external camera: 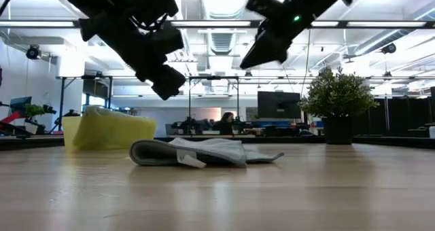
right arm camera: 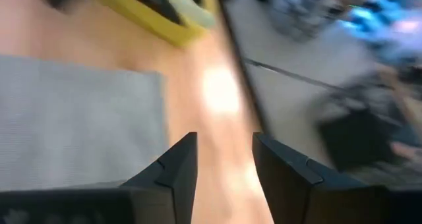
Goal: Roll microfiber towels into tight, uniform cylinder then place into a basket
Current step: Fold the gray towel
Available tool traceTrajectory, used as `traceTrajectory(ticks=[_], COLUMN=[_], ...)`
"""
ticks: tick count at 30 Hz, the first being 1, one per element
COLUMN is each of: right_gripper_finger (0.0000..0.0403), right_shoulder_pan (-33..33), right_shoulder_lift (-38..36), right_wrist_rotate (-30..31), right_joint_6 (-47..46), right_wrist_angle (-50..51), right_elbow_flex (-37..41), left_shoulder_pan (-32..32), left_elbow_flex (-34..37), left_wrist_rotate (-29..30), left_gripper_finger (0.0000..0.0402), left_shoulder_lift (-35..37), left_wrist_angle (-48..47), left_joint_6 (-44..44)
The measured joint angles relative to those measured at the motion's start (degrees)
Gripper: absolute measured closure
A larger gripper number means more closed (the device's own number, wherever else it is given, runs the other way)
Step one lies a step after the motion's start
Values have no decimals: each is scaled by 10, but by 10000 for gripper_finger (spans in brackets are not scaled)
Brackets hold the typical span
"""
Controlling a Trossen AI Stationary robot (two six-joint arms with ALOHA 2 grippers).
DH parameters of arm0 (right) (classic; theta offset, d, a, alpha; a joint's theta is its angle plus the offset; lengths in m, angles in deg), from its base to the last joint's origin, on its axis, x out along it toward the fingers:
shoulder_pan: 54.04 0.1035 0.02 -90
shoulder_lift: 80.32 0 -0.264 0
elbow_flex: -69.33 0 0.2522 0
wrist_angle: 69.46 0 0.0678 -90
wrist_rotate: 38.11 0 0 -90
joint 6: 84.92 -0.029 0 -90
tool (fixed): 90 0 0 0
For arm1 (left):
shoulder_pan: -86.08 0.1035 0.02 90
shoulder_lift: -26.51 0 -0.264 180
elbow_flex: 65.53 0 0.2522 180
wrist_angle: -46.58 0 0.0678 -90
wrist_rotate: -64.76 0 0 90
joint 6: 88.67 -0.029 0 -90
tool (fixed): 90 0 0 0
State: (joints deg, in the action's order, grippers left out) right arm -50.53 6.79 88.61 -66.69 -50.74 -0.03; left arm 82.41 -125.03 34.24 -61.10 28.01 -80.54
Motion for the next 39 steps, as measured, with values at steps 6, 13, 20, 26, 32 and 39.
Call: traceTrajectory(ticks=[6, 13, 20, 26, 32, 39], right_gripper_finger=[274, 271, 271, 266, 274, 263], right_shoulder_pan=[-35, -50, -51, -49, -41, 8], right_shoulder_lift=[-75, -75, -31, 6, 39, 79], right_wrist_rotate=[-189, -362, -331, -331, -340, -341], right_joint_6=[7, 93, 120, 158, 63, 26], right_wrist_angle=[-27, -84, -91, -92, -41, -27], right_elbow_flex=[51, 90, 74, 26, -13, -15], left_shoulder_pan=[12, 12, 15, 15, -1, -48], left_elbow_flex=[-2, -5, 5, 9, 9, 9], left_wrist_rotate=[-24, -247, -267, -252, -249, -245], left_gripper_finger=[271, 271, 271, 271, 271, 272], left_shoulder_lift=[6, 37, 44, 45, 46, 56], left_wrist_angle=[-1, 7, 66, 63, 15, -85], left_joint_6=[-96, -264, -267, -251, -164, -57])
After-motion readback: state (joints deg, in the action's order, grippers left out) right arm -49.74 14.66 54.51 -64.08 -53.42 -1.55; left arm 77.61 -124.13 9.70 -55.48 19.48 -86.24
